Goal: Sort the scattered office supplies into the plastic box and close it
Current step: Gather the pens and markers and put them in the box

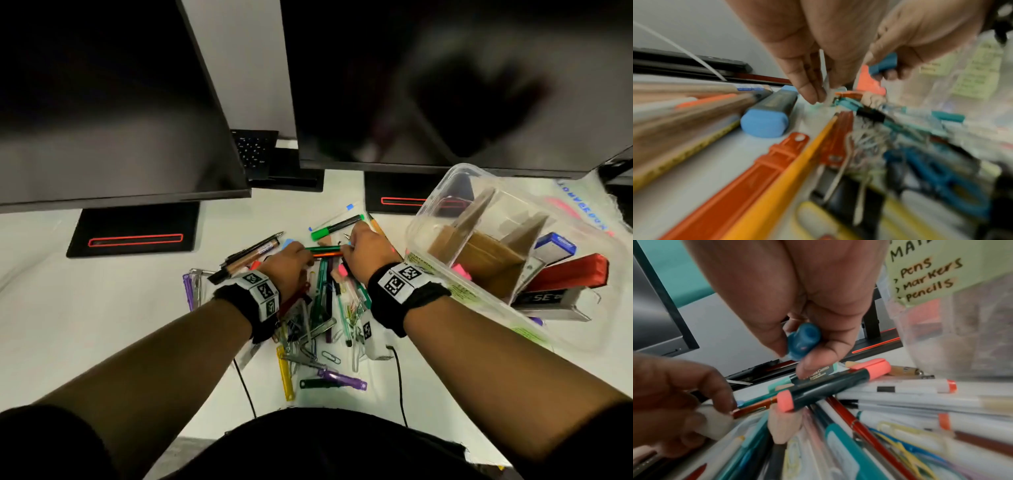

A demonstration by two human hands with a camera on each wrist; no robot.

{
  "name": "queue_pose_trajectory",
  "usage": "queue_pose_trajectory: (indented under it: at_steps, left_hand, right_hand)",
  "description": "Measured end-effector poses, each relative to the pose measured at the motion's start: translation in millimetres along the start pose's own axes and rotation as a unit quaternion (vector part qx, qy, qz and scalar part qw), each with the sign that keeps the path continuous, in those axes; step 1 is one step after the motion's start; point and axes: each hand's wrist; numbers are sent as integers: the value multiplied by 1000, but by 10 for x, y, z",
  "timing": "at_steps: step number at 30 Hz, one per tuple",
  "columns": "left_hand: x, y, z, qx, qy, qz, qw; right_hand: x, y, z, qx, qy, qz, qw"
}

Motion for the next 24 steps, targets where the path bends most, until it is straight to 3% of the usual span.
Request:
queue_pose_trajectory:
  at_steps: [5, 9, 15, 20, 24]
  left_hand:
    - [109, 269, 140, -64, 74, 79, 992]
    - [283, 556, 153, -66, 67, 154, 984]
    - [565, 1005, -13, -80, 101, 219, 967]
    - [622, 1149, -110, -89, 103, 231, 963]
    - [614, 1166, -83, -86, 101, 237, 962]
  right_hand:
    - [18, -125, -48, 10, 29, 30, 999]
    - [25, -364, -117, 15, 113, 25, 993]
    - [80, -570, -295, 31, 156, -9, 987]
    - [173, -583, -383, 41, 159, 11, 986]
    - [244, -492, -332, 24, 92, 1, 995]
Point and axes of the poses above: each hand's wrist, its own y-axis away from the middle knuckle, its own z-axis out of the back of the hand, x = y × z, and after that the axes turned 6 degrees about -y, right-handed
